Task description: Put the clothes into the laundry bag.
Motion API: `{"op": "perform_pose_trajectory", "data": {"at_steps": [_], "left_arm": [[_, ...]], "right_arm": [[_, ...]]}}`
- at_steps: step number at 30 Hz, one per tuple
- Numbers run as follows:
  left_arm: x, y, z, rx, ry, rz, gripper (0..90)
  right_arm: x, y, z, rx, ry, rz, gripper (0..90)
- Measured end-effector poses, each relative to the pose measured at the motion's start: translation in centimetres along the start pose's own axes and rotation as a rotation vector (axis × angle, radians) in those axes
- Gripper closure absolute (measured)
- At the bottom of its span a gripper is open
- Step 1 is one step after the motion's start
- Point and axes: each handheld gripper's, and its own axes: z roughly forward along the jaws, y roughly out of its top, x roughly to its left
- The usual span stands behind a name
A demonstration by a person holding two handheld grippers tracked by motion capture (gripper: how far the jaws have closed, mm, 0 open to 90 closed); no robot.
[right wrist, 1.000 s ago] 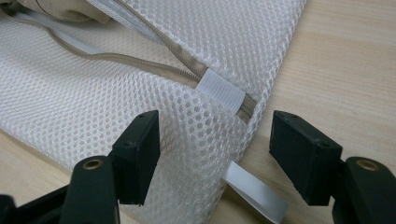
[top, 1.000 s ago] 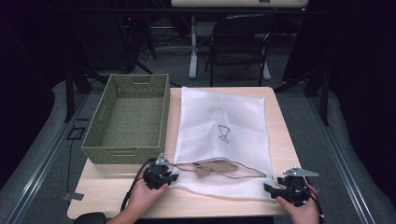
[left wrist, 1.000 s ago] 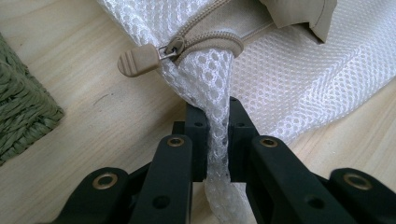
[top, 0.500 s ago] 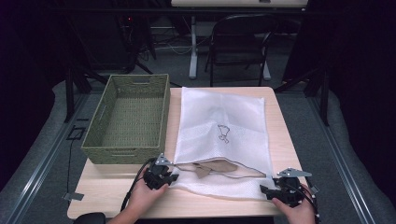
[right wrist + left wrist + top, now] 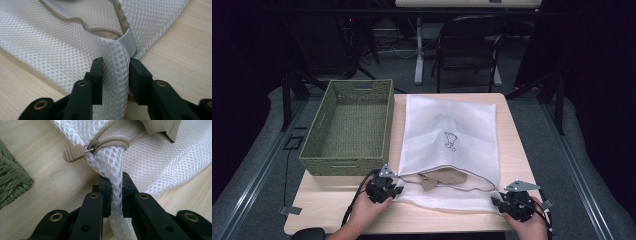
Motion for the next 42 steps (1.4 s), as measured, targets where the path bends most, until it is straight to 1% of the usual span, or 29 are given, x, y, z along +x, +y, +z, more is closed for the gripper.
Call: {"op": "perform_pose_trajectory", "data": {"at_steps": [1,3,5,7,10,11,17,20,22,24,26,27,28,30,31,32,34,37,38,39,40,42], "left_arm": [[0.0,0.0,0.0,-0.001,0.001,-0.001,83.1],[0.0,0.0,0.0,-0.001,0.002,0.000,83.1],[-0.1,0.0,0.1,-0.002,0.002,-0.001,83.1],[-0.1,0.0,0.1,-0.001,0.004,0.001,83.2],[-0.1,0.0,0.1,-0.003,0.006,0.005,83.2],[0.0,0.1,0.0,0.004,0.000,0.003,83.2],[0.0,0.1,0.1,0.000,-0.001,-0.001,83.2],[0.0,0.1,0.1,-0.001,0.001,0.001,83.2],[0.0,0.1,0.0,-0.003,0.002,0.003,83.2],[0.1,0.2,-0.1,-0.013,0.005,0.001,83.2],[0.1,0.2,-0.3,-0.021,-0.006,-0.017,83.2],[0.2,0.3,-0.4,-0.026,-0.008,-0.016,83.2],[0.3,0.3,-0.6,-0.035,-0.017,-0.025,83.2],[0.6,0.4,-0.9,-0.056,-0.048,-0.060,83.2],[0.8,0.4,-1.1,-0.071,-0.070,-0.083,83.3],[1.0,0.5,-1.3,-0.080,-0.074,-0.089,83.3],[1.1,0.7,-1.6,-0.096,-0.097,-0.109,83.3],[1.3,1.1,-2.0,-0.106,-0.119,-0.118,83.3],[1.3,1.3,-2.1,-0.104,-0.121,-0.116,83.3],[1.4,1.4,-2.3,-0.111,-0.130,-0.123,83.3],[1.5,1.5,-2.4,-0.112,-0.139,-0.131,83.4],[1.6,1.8,-2.6,-0.117,-0.144,-0.142,83.5]], "right_arm": [[0.0,0.0,0.0,0.001,0.011,-0.002,71.7],[0.0,0.1,0.1,0.000,0.017,-0.003,74.7],[0.0,0.1,0.1,0.002,0.016,-0.004,75.9],[-0.1,0.1,0.1,0.001,0.031,-0.001,76.8],[-0.1,0.2,0.1,0.000,0.032,0.001,77.7],[-0.1,0.2,0.1,0.004,0.032,-0.003,78.0],[-0.1,0.3,0.1,0.005,0.033,-0.016,78.8],[-0.1,0.4,0.0,0.009,0.021,-0.024,78.8],[-0.1,0.4,-0.1,0.008,0.022,-0.023,78.8],[-0.1,0.5,-0.3,-0.005,0.031,-0.011,79.0],[-0.2,0.5,-0.4,-0.018,0.041,0.002,79.1],[-0.3,0.5,-0.5,-0.029,0.059,0.020,79.2],[-0.5,0.6,-0.6,-0.042,0.073,0.032,79.3],[-0.9,0.7,-0.9,-0.056,0.099,0.067,79.4],[-1.0,0.7,-0.9,-0.063,0.102,0.080,79.4],[-1.1,0.8,-1.1,-0.070,0.117,0.094,79.4],[-1.4,1.0,-1.3,-0.074,0.132,0.109,79.4],[-1.5,1.3,-1.4,-0.084,0.149,0.119,79.4],[-1.6,1.4,-1.5,-0.082,0.161,0.131,79.4],[-1.7,1.6,-1.5,-0.087,0.177,0.144,79.5],[-1.8,1.7,-1.6,-0.092,0.183,0.151,79.5],[-2.0,2.0,-1.8,-0.098,0.198,0.153,79.5]]}}
